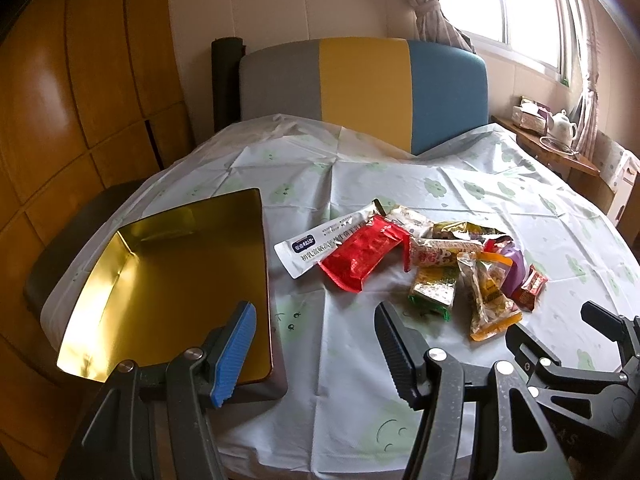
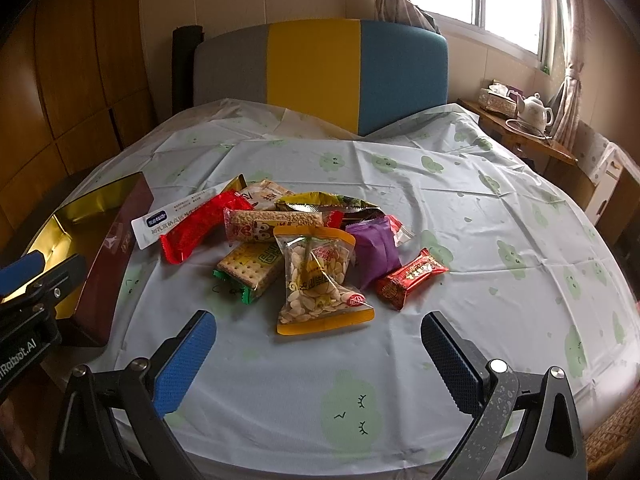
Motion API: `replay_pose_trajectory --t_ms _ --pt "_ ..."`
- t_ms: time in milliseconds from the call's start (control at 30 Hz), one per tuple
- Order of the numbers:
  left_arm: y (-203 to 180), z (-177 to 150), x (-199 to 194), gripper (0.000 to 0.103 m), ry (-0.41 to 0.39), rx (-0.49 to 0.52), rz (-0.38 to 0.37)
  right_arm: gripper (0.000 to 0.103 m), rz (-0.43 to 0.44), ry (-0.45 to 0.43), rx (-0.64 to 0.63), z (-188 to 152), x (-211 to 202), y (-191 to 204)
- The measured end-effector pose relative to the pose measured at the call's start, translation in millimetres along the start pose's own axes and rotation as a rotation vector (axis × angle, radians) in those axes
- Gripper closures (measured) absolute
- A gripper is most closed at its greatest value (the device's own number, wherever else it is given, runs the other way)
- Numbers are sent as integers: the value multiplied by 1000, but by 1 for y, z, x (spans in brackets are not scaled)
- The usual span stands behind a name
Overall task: Organize snacks
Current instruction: 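Grasp the white stick packet with the left gripper while right grasps clear nut bag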
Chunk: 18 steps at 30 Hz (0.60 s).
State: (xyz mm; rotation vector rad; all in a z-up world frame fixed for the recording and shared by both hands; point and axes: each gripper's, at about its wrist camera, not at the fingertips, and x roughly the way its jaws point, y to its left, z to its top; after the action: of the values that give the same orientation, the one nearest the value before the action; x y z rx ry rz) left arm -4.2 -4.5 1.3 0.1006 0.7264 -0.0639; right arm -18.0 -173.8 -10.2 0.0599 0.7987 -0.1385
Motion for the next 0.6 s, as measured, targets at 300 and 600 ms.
replay_pose_trajectory --t_ms 300,600 --pt "-1 -1 3 40 14 -2 -13 0 2 8 4 0 3 -2" --pt "0 -2 11 40 55 -19 -194 0 73 20 -67 23 7 -9"
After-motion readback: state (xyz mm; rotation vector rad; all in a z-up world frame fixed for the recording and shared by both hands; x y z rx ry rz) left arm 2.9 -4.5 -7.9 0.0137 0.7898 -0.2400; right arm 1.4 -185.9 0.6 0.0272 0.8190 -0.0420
